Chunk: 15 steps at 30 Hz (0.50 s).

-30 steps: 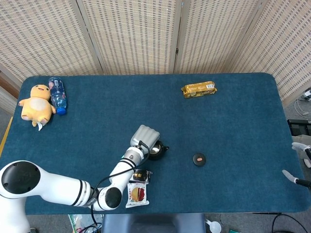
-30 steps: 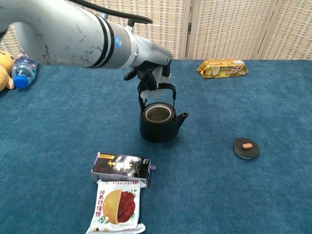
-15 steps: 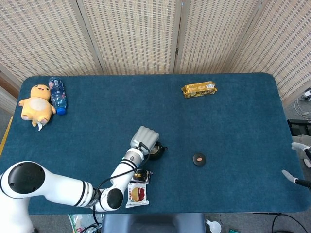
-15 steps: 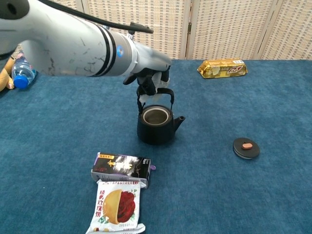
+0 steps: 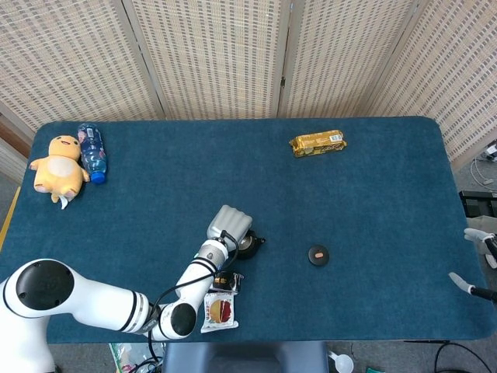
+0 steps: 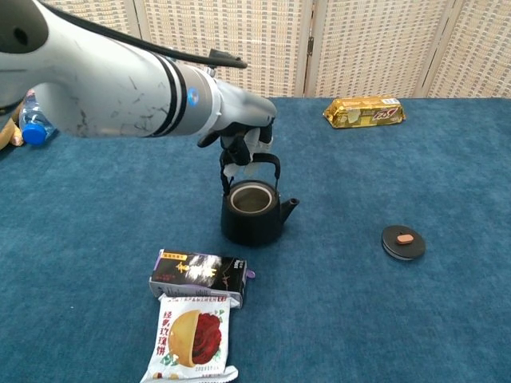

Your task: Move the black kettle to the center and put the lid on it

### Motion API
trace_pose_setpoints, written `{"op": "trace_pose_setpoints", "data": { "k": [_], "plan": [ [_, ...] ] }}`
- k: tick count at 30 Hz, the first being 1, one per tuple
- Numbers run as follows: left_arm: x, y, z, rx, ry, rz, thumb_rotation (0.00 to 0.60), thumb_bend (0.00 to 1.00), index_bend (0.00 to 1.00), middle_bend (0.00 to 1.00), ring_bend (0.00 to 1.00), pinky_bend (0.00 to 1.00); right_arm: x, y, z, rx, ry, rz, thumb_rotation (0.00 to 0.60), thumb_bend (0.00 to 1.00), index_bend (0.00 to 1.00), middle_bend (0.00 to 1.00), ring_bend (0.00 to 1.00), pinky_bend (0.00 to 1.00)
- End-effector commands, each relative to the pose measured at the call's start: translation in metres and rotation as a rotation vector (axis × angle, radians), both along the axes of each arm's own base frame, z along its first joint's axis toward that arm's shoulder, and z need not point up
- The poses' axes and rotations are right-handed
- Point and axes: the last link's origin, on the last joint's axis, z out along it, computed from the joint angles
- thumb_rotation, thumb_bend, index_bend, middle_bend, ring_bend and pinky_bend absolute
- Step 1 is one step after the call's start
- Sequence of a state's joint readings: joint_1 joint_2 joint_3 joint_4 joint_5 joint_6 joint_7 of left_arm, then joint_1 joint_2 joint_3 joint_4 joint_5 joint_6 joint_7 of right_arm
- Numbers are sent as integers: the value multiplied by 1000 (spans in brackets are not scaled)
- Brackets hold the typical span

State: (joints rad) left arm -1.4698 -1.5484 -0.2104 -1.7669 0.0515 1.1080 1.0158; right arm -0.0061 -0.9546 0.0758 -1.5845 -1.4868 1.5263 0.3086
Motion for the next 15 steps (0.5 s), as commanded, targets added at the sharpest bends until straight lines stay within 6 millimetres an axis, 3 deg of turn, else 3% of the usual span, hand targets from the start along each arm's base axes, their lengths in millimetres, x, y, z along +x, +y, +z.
{"op": "trace_pose_setpoints", "data": {
  "k": [1,15],
  "plan": [
    [0,0,0,-2,1,1,600,1000,585,768,483,693,0,0,0,0,0,0,600,13,263,324,243,273],
    [-5,-1,0,-13,23,2,600,1000,500,751,471,691,0,-1,-1,2,2,-2,600,14,263,324,243,273]
  ]
}}
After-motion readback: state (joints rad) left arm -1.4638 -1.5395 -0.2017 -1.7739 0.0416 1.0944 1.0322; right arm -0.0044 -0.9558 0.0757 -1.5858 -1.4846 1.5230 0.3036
